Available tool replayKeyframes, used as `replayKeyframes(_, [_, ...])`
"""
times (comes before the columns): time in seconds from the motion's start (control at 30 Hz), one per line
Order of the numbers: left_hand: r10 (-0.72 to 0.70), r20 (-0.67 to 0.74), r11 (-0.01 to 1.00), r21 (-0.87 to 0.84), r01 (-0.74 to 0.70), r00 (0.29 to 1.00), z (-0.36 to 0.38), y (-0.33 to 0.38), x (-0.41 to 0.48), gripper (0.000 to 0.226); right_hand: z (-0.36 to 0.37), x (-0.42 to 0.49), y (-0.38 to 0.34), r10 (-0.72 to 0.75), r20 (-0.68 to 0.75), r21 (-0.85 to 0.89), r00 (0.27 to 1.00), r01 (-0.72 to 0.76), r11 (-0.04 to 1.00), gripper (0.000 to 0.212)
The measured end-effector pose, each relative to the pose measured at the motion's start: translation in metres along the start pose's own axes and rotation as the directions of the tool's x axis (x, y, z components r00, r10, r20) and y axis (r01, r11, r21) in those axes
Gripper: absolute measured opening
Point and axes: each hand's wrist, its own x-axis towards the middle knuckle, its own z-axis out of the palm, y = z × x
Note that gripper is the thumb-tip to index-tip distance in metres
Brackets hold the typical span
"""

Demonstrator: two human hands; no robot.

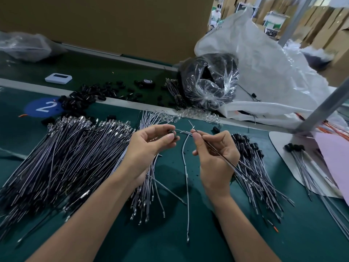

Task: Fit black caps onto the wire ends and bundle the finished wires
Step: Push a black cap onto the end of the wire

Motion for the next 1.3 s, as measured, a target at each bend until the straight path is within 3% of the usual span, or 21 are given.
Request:
replayKeyframes(0.1, [-0.041, 0.004, 0.991, -0.128, 0.041, 0.999, 0.000, 0.000, -0.001, 0.029, 0.000, 0.000, -0.002, -0.003, -0.039, -0.032, 0.999, 0.001, 0.999, 0.027])
replayKeyframes(0.3, [-0.040, 0.020, 0.976, -0.213, 0.043, 0.999, -0.003, -0.001, 0.001, 0.029, 0.000, 0.002, -0.002, 0.007, -0.061, -0.086, 0.998, -0.012, 0.996, 0.026])
replayKeyframes(0.73, [0.025, 0.087, 0.997, -0.073, -0.019, 0.996, 0.003, -0.005, -0.002, 0.028, 0.001, -0.001, 0.002, 0.016, 0.008, -0.109, 1.000, -0.015, 0.994, 0.029])
replayKeyframes(1.3, [0.051, 0.069, 0.998, 0.020, -0.052, 0.996, 0.004, -0.008, -0.002, 0.027, -0.004, 0.002, 0.008, 0.135, 0.063, 0.042, 0.989, -0.138, 0.990, 0.023])
